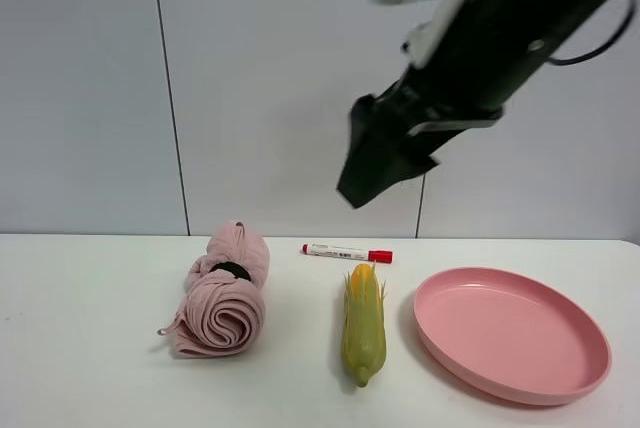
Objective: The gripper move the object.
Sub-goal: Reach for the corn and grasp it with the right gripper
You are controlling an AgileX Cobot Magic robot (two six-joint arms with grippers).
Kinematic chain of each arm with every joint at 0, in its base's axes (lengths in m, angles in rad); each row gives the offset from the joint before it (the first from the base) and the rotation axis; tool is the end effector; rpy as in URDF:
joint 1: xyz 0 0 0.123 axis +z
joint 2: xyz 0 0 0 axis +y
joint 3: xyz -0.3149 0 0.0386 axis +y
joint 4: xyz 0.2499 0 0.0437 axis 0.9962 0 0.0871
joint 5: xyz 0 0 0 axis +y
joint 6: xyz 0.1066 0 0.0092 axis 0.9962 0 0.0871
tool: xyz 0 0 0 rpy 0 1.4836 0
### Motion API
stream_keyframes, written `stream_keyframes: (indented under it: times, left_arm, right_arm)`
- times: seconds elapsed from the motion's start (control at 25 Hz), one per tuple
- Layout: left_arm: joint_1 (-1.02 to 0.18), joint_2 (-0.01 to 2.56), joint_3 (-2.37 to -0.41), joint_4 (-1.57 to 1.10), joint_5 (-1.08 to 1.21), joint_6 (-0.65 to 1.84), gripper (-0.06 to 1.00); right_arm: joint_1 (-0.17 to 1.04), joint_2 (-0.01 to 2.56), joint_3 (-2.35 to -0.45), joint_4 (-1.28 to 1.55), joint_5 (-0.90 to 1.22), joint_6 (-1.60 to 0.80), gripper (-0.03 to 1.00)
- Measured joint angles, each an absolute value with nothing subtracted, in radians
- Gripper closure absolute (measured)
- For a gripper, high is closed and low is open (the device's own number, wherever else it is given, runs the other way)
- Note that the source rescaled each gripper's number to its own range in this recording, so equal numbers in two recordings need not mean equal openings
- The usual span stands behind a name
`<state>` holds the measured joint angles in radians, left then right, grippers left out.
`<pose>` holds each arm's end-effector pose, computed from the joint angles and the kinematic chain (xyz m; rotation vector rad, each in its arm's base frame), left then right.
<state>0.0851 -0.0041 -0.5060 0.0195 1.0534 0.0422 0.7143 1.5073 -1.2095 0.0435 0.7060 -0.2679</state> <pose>-0.0224 -0.0001 0.2732 -0.0444 2.0278 0.1036 0.2514 0.2219 0.3233 -1.1539 2.2200 0.2360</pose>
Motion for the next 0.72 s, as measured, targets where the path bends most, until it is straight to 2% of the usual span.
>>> stream_keyframes:
  times: [0.16,0.32,0.48,0.72]
  left_arm:
    - [0.085,-0.004,-0.506,0.020,1.053,0.042,-0.06]
    - [0.085,-0.004,-0.506,0.020,1.053,0.042,-0.06]
    - [0.085,-0.004,-0.506,0.021,1.053,0.042,-0.06]
    - [0.085,-0.004,-0.506,0.021,1.053,0.042,-0.06]
  right_arm:
    - [0.736,1.648,-1.307,-0.086,0.725,0.156,-0.03]
    - [0.733,1.753,-1.369,-0.219,0.866,0.530,-0.01]
    - [0.690,1.840,-1.373,-0.230,0.868,0.663,0.01]
    - [0.640,1.955,-1.374,-0.193,0.764,0.685,0.01]
